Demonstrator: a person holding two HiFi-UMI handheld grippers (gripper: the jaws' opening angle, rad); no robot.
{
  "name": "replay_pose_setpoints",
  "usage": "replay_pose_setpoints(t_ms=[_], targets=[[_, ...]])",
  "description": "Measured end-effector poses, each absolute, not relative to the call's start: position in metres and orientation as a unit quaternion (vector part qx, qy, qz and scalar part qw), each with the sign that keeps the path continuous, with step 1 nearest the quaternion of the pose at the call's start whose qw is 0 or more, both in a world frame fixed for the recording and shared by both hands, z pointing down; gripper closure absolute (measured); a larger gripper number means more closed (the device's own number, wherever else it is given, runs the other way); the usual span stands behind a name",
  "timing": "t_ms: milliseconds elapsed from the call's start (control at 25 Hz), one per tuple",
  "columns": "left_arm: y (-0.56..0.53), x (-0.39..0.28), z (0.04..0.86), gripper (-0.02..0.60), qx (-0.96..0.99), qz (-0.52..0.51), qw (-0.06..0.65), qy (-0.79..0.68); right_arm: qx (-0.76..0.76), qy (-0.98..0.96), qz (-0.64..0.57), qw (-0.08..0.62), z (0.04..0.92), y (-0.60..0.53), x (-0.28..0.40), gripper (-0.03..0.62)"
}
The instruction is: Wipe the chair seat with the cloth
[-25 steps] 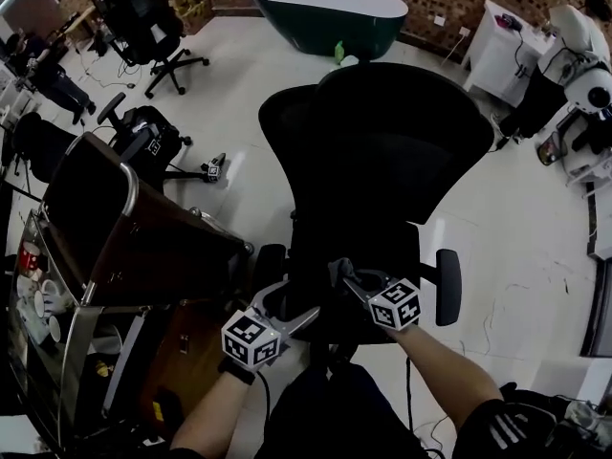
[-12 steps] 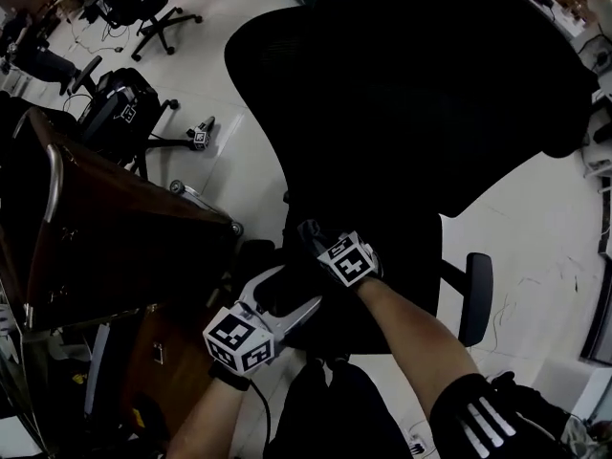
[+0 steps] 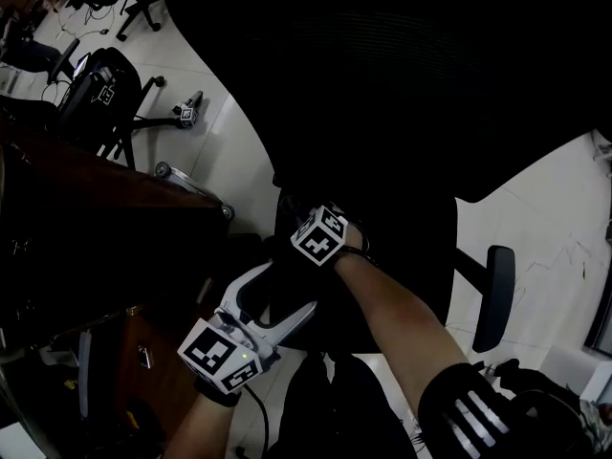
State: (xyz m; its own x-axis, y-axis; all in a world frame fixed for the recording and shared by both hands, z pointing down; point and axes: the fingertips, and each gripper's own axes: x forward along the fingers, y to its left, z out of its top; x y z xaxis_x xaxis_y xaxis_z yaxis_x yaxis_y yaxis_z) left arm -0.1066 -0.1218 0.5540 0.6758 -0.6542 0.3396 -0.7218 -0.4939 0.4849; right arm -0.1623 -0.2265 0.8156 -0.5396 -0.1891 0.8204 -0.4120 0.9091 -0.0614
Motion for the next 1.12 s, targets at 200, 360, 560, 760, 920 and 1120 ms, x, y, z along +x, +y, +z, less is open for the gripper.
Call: replay_pose_setpoints(t_ms=[200,360,560,760,920,1120], targets=[[-0.117,-0.100,0.564,0.221,0.860,0.059,0.315,-0.397,0.169,-0.873,0.121,0.442,0.824,-0.226,-0.158,0.548],[-0.117,-0.090,0.571,0.221,0.861,0.068,0.321,-0.388,0.180,-0.857,0.116,0.470,0.836,-0.226,-0.115,0.548],[-0.123,-0.063,0.580,0.221,0.867,0.074,0.331,-0.366,0.219,-0.825,0.135,0.504,0.848,-0.228,-0.016,0.548],[-0.128,-0.027,0.588,0.220,0.875,0.078,0.337,-0.338,0.275,-0.793,0.156,0.521,0.846,-0.228,0.086,0.548],[-0.128,-0.008,0.591,0.220,0.879,0.077,0.342,-0.323,0.317,-0.770,0.161,0.529,0.837,-0.228,0.144,0.548],[-0.124,0.001,0.594,0.219,0.882,0.081,0.341,-0.314,0.358,-0.740,0.166,0.544,0.830,-0.228,0.192,0.549]])
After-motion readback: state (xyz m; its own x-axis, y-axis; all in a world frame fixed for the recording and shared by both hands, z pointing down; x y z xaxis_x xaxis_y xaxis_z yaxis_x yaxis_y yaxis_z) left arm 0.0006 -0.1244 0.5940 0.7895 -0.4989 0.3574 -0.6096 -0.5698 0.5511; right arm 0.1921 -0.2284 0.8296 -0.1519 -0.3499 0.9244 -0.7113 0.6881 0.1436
